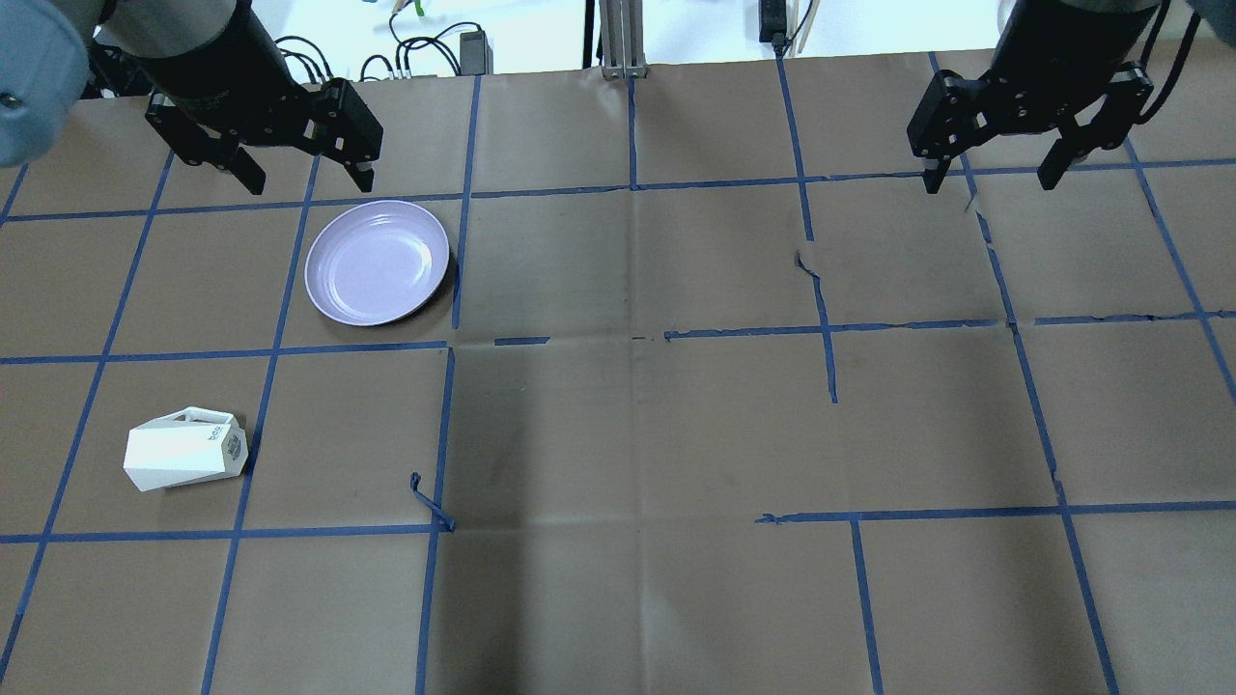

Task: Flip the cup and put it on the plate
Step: 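Move the left gripper down and out toward the white cup lying on its side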

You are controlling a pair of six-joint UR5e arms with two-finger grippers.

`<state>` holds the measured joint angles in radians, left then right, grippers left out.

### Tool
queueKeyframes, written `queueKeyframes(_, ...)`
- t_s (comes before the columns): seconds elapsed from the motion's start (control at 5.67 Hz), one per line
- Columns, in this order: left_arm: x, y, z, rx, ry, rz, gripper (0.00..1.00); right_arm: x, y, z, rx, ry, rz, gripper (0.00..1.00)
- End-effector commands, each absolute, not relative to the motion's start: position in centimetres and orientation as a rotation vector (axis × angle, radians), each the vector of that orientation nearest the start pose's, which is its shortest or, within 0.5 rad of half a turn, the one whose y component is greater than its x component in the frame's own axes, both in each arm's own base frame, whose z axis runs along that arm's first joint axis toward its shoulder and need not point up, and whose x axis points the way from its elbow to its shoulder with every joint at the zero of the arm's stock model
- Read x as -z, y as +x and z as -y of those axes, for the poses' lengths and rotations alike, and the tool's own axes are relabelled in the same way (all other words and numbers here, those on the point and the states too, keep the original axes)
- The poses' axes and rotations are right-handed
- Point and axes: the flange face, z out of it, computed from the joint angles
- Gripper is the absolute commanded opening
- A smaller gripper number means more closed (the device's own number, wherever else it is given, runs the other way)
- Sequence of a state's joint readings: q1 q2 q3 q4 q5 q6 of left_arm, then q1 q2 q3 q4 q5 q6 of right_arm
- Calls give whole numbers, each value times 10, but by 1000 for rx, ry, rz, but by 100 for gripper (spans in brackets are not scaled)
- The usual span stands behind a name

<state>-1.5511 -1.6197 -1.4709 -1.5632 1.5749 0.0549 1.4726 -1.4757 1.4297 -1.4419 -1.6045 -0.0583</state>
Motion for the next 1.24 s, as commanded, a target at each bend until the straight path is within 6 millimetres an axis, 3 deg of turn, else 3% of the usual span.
queueKeyframes(0.0,-506,-77,524,48,-42,-3135,99,-496,78,533,-135,61,-3165,100)
queueKeyframes(0.18,-507,-22,520,9,61,-3132,99,-496,78,533,-135,61,-3165,100)
queueKeyframes(0.35,-504,49,516,-22,110,-3134,99,-496,77,534,-135,63,-3165,100)
queueKeyframes(0.53,-484,125,501,-79,90,-3165,99,-496,78,533,-135,61,-3165,100)
queueKeyframes(0.71,-450,197,477,-151,54,-3218,99,-496,78,533,-135,61,-3165,100)
queueKeyframes(1.06,-375,284,432,-193,-1,-3395,99,-496,78,533,-135,61,-3165,100)
